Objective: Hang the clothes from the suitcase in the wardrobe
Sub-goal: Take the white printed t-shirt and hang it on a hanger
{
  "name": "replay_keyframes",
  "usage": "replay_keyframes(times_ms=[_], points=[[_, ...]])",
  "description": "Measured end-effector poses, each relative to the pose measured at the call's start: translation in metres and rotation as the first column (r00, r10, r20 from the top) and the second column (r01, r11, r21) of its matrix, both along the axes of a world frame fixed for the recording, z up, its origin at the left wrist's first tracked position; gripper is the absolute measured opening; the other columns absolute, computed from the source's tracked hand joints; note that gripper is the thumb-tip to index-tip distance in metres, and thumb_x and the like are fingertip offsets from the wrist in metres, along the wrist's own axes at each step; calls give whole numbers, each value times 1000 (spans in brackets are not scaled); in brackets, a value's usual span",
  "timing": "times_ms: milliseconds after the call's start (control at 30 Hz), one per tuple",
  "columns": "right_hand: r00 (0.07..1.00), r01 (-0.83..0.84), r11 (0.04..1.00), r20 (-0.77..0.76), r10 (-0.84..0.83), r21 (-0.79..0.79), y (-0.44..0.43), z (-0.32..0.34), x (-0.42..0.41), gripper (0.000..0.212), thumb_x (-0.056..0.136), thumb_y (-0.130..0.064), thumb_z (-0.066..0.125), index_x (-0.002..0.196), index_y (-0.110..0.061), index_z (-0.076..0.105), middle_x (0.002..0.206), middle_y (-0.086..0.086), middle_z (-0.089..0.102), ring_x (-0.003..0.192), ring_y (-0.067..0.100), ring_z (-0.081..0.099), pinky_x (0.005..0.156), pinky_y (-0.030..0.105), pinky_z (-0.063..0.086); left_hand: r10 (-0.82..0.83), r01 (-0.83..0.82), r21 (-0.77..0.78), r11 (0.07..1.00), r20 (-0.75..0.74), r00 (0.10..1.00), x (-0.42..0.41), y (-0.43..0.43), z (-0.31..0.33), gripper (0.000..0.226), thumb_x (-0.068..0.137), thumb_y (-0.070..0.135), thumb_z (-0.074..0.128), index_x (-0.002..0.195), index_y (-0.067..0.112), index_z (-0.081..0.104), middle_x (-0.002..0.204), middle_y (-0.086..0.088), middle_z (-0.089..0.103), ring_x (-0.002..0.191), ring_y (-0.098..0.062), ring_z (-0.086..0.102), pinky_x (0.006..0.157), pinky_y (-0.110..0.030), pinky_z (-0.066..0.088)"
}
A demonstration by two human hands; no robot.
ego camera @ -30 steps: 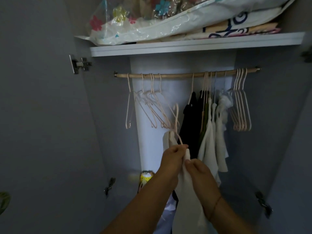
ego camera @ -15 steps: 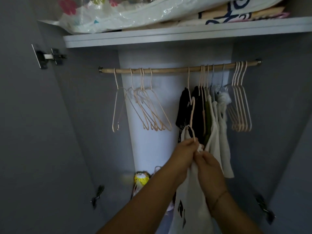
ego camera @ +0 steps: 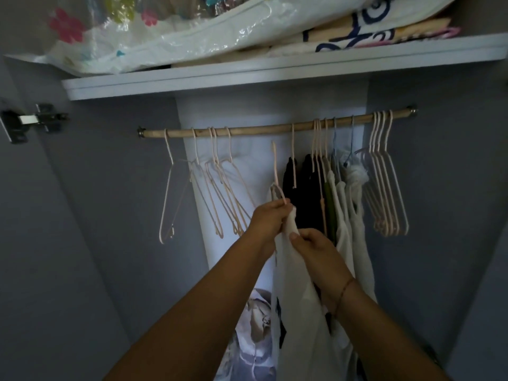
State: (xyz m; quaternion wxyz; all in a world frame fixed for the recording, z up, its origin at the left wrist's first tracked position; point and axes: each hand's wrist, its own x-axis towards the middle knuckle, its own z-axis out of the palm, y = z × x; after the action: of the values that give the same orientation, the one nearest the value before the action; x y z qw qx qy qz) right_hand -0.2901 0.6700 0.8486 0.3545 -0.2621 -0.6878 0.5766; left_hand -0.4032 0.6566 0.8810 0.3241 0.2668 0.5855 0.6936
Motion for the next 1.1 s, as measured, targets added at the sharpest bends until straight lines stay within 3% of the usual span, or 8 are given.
replay_keyframes(times_ms=[200,267,367,567,733,900,1000,1100], points=[[989,119,990,-97,-111,77,34,14,-12,16,97,-17,45,92,-9,57,83,0,56,77,11,51,65,14,41,-3,3,8,1000,-21,1000,-12,41,25,26,95,13,54,118,3,62,94,-6,63,83,-17,57,81,-26,48],[984,139,986,-122,-127,95,45,21,-22,15,97,-16,46,91,-9,58,81,-1,55,73,8,50,58,7,38,8,-7,21,1000,-25,1000,-16,51,35,18,96,10,51,104,3,65,86,-6,61,78,-16,56,74,-24,46],[980,136,986,-159,-120,95,58,31,-42,16,96,-15,47,90,-5,58,81,6,54,72,13,48,59,16,38,3,-3,49,999,-6,1000,-28,63,46,23,96,5,45,80,8,61,76,-8,56,69,-16,52,64,-22,45],[978,136,990,-163,-127,46,75,33,-77,19,96,-16,47,94,-2,59,75,-1,52,68,9,47,56,15,37,-8,3,91,996,57,998,-55,80,50,21,98,1,38,92,0,58,65,-5,57,64,-14,51,50,-15,48],[985,118,993,-129,-118,-9,76,10,-83,22,96,-19,48,95,0,60,81,6,57,73,13,51,61,18,40,-38,34,45,998,74,997,-61,79,23,23,96,0,40,84,2,60,85,-8,61,76,-16,57,69,-21,49],[983,134,990,-134,-128,35,76,10,-81,14,91,-19,58,105,-14,55,87,4,54,75,9,50,63,5,40,17,-17,45,999,3,1000,-64,71,18,32,95,7,51,127,2,54,108,-10,62,96,-20,58,78,-22,48],[966,237,963,-142,-218,128,71,10,-81,37,87,-21,65,121,-13,54,106,7,50,89,9,50,75,6,40,34,-31,46,998,-70,997,-65,55,16,39,94,8,53,133,7,51,129,-10,56,118,-21,52,97,-28,42],[954,282,922,-180,-240,265,55,9,-81,40,85,-20,67,123,-16,55,113,-2,46,107,12,48,86,13,40,67,-58,72,996,-127,990,-67,29,10,38,93,10,57,131,10,54,132,-9,56,123,-22,52,104,-31,40]])
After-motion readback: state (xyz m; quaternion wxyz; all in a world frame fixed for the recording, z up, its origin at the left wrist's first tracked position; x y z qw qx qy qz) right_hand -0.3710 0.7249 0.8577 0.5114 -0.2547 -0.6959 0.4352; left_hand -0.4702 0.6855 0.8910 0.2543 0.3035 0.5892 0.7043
